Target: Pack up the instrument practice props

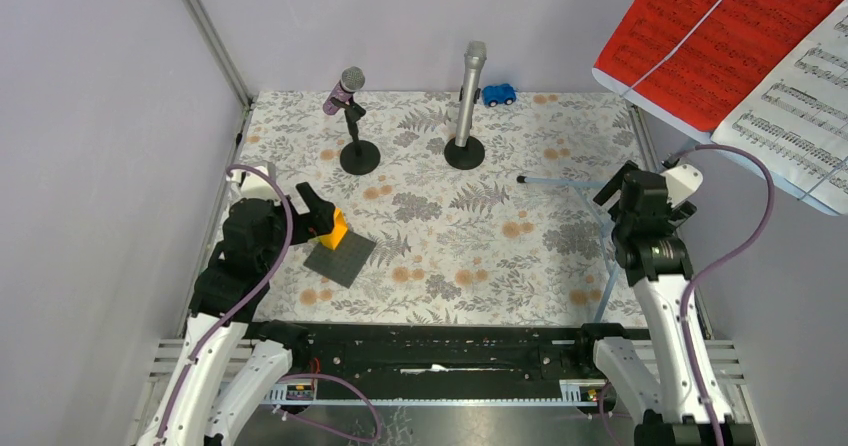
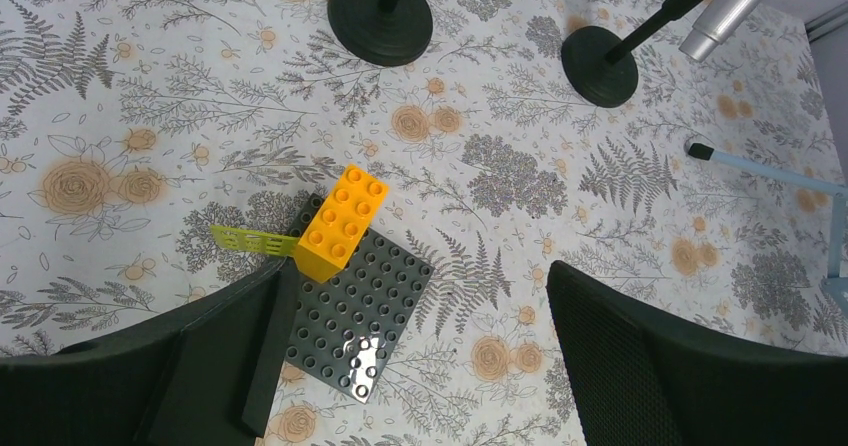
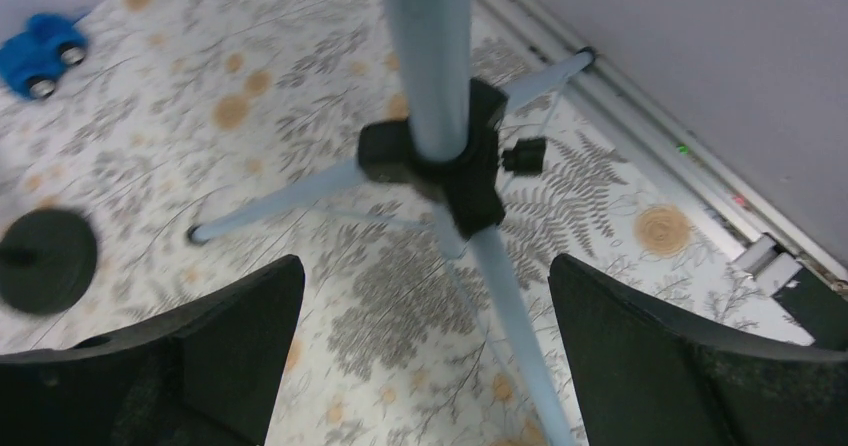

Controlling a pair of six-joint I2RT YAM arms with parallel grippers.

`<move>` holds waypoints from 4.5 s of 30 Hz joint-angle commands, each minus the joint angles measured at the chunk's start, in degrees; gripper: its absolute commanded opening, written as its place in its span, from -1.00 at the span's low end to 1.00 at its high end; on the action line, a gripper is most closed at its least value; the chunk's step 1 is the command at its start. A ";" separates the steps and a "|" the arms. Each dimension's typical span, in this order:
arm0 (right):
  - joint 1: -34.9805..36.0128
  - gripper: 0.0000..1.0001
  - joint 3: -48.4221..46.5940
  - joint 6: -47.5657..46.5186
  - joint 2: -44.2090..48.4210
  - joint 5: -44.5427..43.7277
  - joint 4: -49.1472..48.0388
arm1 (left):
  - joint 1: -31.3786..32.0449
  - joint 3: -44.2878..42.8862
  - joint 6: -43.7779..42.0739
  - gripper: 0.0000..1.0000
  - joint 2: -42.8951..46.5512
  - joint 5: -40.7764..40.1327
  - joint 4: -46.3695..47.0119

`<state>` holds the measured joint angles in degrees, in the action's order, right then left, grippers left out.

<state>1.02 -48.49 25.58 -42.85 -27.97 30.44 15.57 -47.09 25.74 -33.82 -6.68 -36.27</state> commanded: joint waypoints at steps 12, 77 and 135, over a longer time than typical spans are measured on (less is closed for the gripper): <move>-0.01 0.99 1.86 -11.37 -8.66 -23.83 -30.37 | -0.06 0.20 -0.95 0.97 -1.15 2.76 3.30; 43.84 -1.00 5.56 -12.04 -6.71 -14.42 -50.01 | -1.30 0.51 -0.86 0.97 -2.56 3.91 3.61; 52.07 0.89 -4.69 -18.94 -33.61 -14.62 -53.61 | -1.35 -0.37 -1.87 0.98 -0.61 5.90 4.24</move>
<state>53.54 -55.75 1.89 -85.54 -47.24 -30.37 14.55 -46.33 25.21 -35.64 -2.68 -35.86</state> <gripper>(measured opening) 0.883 0.988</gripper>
